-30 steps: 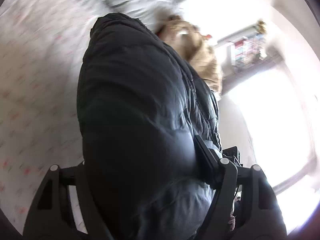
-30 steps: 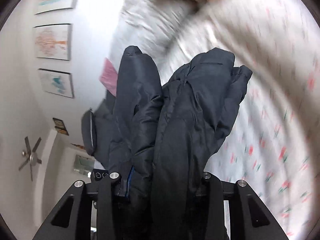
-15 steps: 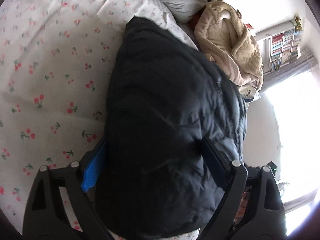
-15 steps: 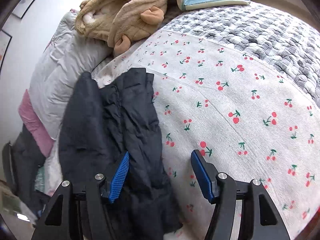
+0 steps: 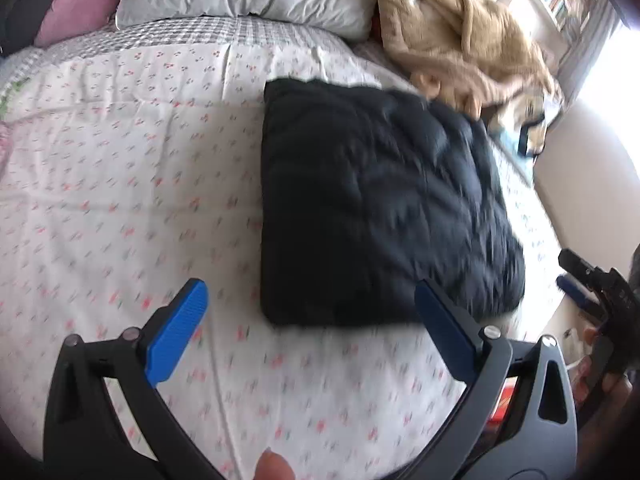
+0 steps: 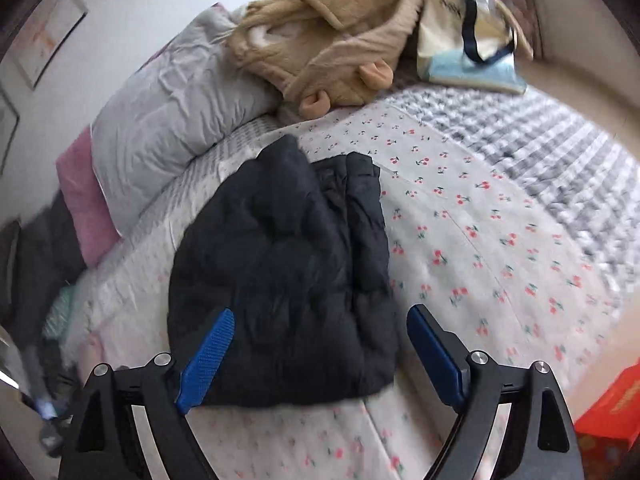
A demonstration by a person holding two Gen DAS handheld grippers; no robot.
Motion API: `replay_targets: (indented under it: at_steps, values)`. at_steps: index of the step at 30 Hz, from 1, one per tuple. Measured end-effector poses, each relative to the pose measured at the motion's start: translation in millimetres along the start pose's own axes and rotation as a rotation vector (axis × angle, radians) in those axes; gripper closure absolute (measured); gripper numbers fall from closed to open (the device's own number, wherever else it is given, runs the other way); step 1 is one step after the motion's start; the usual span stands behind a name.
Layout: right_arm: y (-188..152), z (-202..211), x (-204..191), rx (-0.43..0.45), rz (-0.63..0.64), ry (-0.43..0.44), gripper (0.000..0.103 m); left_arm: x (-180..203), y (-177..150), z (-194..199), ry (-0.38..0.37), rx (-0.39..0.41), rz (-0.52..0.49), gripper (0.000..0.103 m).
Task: Fold large clothes
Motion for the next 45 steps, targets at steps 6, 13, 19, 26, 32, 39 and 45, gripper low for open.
replay_targets:
  at_steps: [6, 13, 19, 26, 32, 39, 45]
  values:
    - [-55, 33, -31, -0.008, 0.198, -0.039, 0.013, 24, -44, 38, 0.07, 0.036, -0.114, 0.0]
    - [-103, 21, -32, 0.037, 0.28, -0.159, 0.013, 22, -92, 28, 0.142, 0.037, -0.158, 0.0]
    - [-125, -3, -49, -0.048, 0.379, -0.177, 0.013, 15, -107, 22, 0.144, 0.009, -0.162, 0.0]
    - [-133, -5, -50, -0.077, 0.357, -0.164, 0.013, 23, -107, 23, 0.127, 0.018, -0.168, 0.0]
    - [-136, -5, -48, -0.091, 0.343, -0.157, 0.013, 29, -109, 22, 0.12, 0.013, -0.177, 0.0]
    - [-136, -4, -47, -0.094, 0.331, -0.15, 0.013, 31, -111, 21, 0.117, 0.011, -0.179, 0.0]
    - [-135, -3, -46, -0.093, 0.328, -0.149, 0.013, 32, -112, 19, 0.115, 0.005, -0.178, 0.0]
Point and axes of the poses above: each gripper's, at about its wrist camera, not at the fingertips, and z roughly against the way its jaws point, x to its right, y to its top, the point moved 1 cm from there along -z, roughly the way its jaws point, and after that the axes turned 14 degrees about x, right-handed, at the moved point
